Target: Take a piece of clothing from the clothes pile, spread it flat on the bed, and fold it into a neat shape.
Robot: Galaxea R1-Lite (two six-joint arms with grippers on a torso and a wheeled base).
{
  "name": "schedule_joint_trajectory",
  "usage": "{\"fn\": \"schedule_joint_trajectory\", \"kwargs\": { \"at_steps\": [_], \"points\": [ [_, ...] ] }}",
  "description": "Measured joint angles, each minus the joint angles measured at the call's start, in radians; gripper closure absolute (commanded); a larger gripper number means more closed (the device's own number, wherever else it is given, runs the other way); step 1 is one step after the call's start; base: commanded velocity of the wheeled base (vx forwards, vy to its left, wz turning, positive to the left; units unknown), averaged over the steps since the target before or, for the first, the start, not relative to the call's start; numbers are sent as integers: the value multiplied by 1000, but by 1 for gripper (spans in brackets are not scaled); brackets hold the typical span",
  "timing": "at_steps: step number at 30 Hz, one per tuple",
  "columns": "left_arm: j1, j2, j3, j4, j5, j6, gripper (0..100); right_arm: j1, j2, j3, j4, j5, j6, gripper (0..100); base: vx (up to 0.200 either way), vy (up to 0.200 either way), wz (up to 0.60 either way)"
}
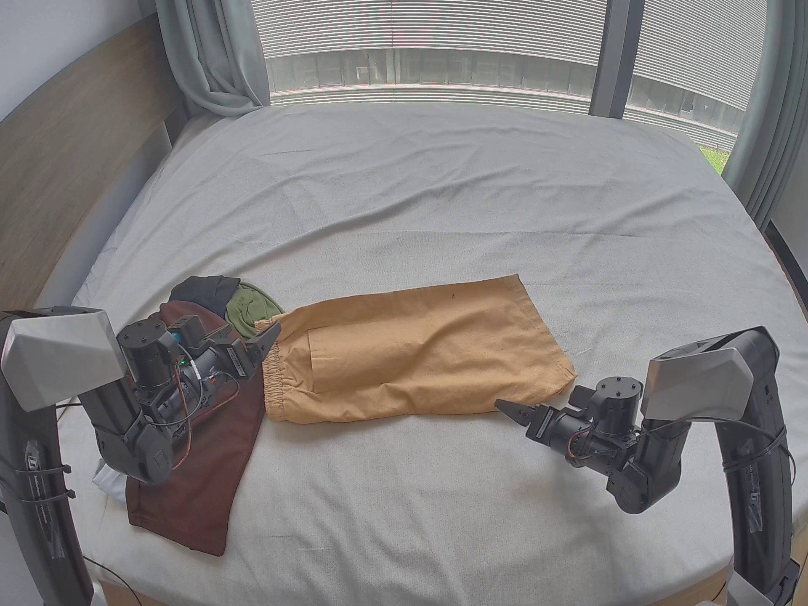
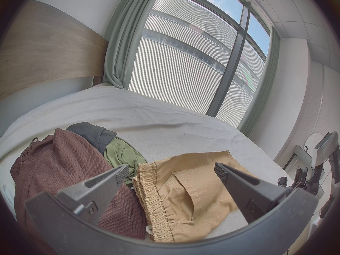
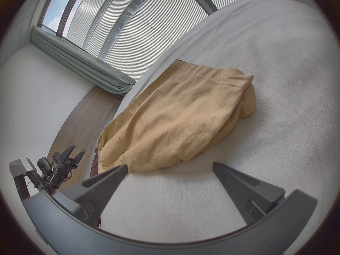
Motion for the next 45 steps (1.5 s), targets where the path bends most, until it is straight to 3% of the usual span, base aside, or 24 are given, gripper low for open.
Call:
{"fn": "schedule_joint_trajectory", "kwargs": {
  "at_steps": [18,28,29,45],
  "points": [
    [0,0,-1,0,-1,-7,0,48,65,-173,-19,-30,167,0,0,0,0],
    [-5,0,2,-1,-2,-8,0,48,93,-218,-23,-67,173,0,0,0,0],
    [-5,0,2,-1,-2,-8,0,48,94,-219,-23,-68,173,100,0,0,0],
    [-6,1,1,0,-2,-30,0,49,98,-197,-20,-71,169,100,0,0,0]
  ]
}}
